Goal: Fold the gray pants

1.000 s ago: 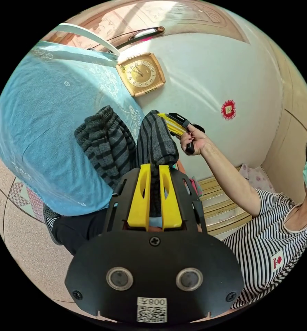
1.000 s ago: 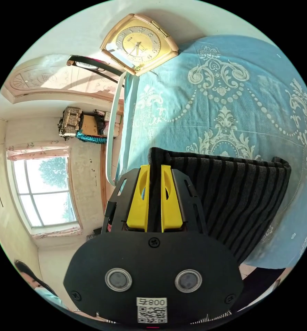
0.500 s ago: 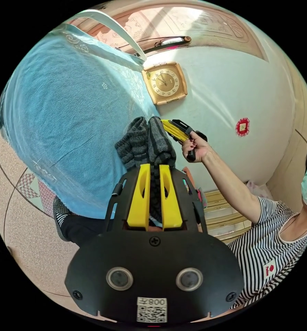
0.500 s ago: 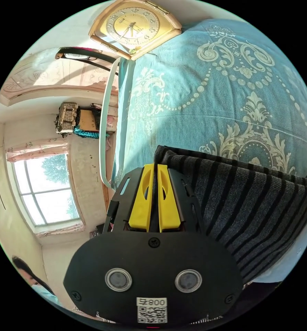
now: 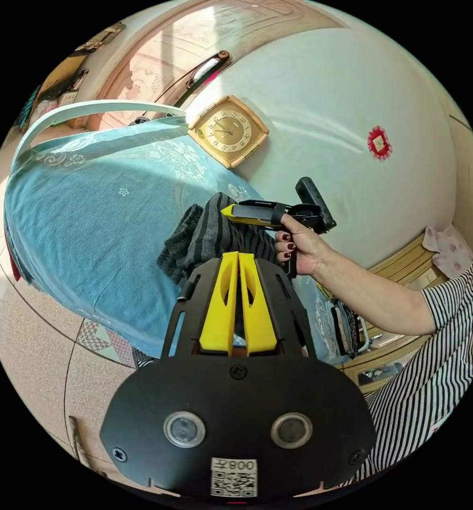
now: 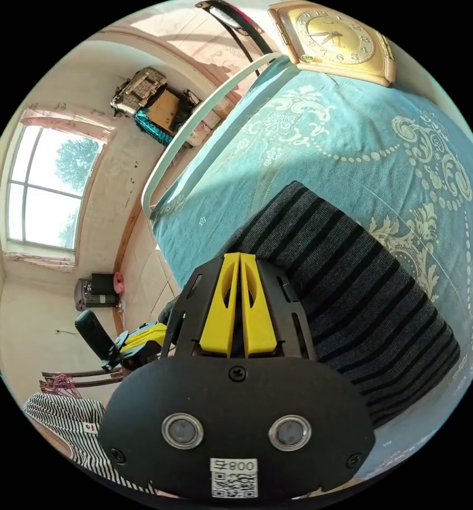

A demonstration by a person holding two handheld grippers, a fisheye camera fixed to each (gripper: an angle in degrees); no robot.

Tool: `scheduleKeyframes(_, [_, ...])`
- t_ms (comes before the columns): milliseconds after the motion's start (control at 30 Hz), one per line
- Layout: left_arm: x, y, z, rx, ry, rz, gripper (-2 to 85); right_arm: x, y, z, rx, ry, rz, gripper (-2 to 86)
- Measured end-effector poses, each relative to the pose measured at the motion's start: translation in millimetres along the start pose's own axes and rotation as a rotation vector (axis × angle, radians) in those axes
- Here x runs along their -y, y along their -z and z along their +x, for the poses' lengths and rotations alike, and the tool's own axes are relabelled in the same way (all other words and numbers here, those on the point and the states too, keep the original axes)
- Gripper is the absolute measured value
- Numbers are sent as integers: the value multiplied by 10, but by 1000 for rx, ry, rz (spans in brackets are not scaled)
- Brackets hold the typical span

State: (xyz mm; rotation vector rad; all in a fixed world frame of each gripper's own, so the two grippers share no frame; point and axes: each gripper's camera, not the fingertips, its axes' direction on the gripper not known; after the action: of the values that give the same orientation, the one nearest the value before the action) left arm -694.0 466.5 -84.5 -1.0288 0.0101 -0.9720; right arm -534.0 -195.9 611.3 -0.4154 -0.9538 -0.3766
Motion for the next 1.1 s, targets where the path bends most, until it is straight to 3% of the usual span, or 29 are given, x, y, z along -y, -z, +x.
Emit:
scheduleKeyframes(100, [-41,-77,-62,101,24,-41,-1,52,-217,-134,-82,69,-15,1])
scheduleKeyframes(300, [-97,11,57,71,54,3,-1,99,-252,-163,-57,142,-60,1])
scheduleKeyframes(433, [-49,73,269,135,-34,27,0,109,-52,-82,-77,132,98,1])
scheduleKeyframes(567, [-80,-118,315,257,-80,-77,0,294,-338,147,-111,25,-33,1])
scheduleKeyframes(733, [-105,-112,399,233,-38,-73,0,283,-380,188,-127,49,-58,1])
scheduleKeyframes(900, [-127,34,727,222,-83,-40,0,-234,86,246,-33,158,47,1])
scheduleKeyframes(1000, [-178,28,939,181,-157,-57,0,-933,236,313,-37,218,-2,1])
scheduleKeyframes(1100, [-220,-111,971,271,-137,-141,0,-1680,170,461,-67,195,-109,1])
